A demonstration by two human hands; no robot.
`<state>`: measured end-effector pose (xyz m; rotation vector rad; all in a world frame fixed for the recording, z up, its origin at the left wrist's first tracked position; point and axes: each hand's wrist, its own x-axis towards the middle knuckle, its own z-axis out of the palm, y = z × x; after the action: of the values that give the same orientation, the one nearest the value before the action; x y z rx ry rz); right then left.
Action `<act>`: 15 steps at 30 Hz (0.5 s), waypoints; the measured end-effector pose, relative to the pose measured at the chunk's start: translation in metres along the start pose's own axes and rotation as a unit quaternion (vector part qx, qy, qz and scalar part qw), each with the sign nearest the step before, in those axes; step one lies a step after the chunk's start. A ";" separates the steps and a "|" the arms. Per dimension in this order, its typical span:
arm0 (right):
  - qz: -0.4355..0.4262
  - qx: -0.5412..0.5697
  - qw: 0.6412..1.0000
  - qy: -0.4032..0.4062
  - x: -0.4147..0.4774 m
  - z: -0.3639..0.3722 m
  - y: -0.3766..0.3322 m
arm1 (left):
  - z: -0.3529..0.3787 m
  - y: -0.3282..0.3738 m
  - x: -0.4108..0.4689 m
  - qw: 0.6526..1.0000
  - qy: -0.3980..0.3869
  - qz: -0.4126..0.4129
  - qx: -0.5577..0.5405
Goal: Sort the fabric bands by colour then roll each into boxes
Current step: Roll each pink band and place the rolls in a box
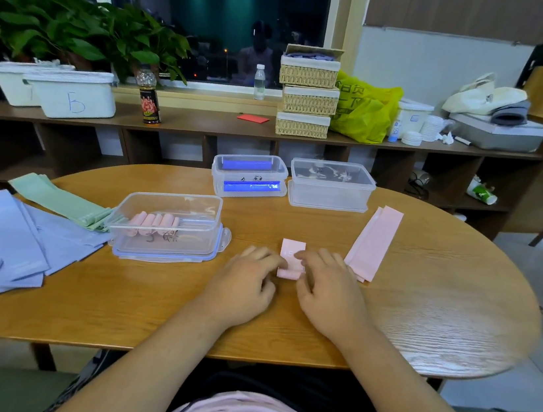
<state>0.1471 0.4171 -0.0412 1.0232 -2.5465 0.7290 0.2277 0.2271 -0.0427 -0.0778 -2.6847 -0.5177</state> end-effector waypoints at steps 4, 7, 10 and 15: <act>-0.009 0.034 0.999 0.014 -0.001 -0.003 0.000 | 0.002 -0.002 0.001 1.000 -0.009 -0.016 0.019; -0.028 0.013 1.000 0.003 -0.001 -0.001 0.002 | 0.003 -0.002 0.002 0.999 -0.018 -0.017 0.028; -0.031 0.000 1.000 0.000 0.000 0.002 0.004 | 0.003 0.000 0.002 0.999 -0.018 -0.017 0.030; -0.009 -0.015 1.000 -0.015 0.001 0.005 0.005 | -0.001 0.001 0.002 1.000 0.004 -0.019 0.010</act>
<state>0.1424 0.4164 -0.0461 1.0539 -2.5625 0.6726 0.2266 0.2280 -0.0410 -0.0200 -2.6869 -0.5011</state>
